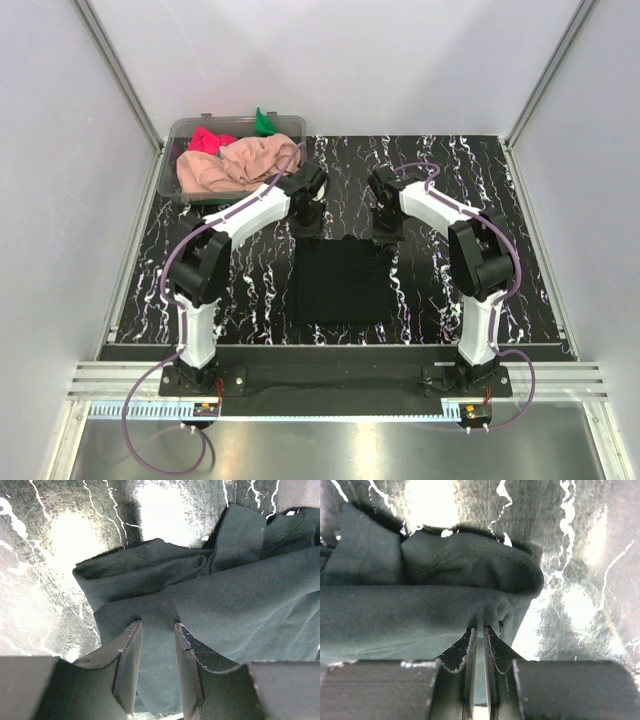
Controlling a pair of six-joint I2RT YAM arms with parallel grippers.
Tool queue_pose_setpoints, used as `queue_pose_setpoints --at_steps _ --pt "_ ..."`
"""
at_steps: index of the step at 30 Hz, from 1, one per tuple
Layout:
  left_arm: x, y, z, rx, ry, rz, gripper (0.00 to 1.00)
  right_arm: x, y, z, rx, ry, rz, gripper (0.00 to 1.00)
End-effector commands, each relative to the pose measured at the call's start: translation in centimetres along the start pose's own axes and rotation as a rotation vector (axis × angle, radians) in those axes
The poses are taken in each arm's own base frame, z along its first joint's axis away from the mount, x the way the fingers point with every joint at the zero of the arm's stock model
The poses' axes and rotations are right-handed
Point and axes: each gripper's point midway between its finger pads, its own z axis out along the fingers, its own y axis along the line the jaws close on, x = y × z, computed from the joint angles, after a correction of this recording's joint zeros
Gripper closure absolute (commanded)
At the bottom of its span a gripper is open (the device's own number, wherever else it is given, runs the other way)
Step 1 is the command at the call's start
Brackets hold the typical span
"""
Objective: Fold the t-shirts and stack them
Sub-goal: Fold the tshirt
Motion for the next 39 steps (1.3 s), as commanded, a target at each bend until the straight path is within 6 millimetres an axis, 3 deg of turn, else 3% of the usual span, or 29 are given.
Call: queue_pose_setpoints --at_steps 1,13,28,31,32,34,37,38,39 --pt "-0.3 0.4 0.0 0.012 -0.002 0.012 0.64 -2.3 0.1 -0.2 0.008 -0.063 -0.031 0.85" --pt "0.2 2.5 0.7 -0.019 0.014 0.014 0.64 -6.4 -1.4 -0.1 0.048 -0.134 -0.004 0.85" --pt "1.0 5.0 2.3 -0.051 0.032 -0.029 0.65 -7.4 -2.4 1.3 0.065 -0.119 0.004 0.85" --pt "0.4 5.8 1.0 -0.056 0.000 -0.068 0.65 -8.2 -2.5 -1.9 0.061 -0.186 0.013 0.85" --pt "-0.5 5.7 -0.8 -0.050 -0.051 -0.077 0.64 -8.7 -2.5 -4.4 0.057 -0.239 0.012 0.85" --pt "-1.2 6.3 -2.5 -0.051 -0.093 -0.105 0.61 -8.5 -2.4 -7.7 0.025 -0.283 0.004 0.84" --pt "-0.9 5.4 -4.8 0.013 -0.104 -0.116 0.61 -6.6 -2.1 -9.1 -0.021 -0.242 0.017 0.84" --pt "-0.3 5.1 -5.9 0.025 -0.108 -0.118 0.61 -5.6 -1.4 -10.4 -0.073 -0.241 0.021 0.84" --pt "1.1 5.0 -6.1 0.043 -0.087 -0.136 0.61 -4.0 -1.4 -9.8 -0.092 -0.200 0.046 0.84"
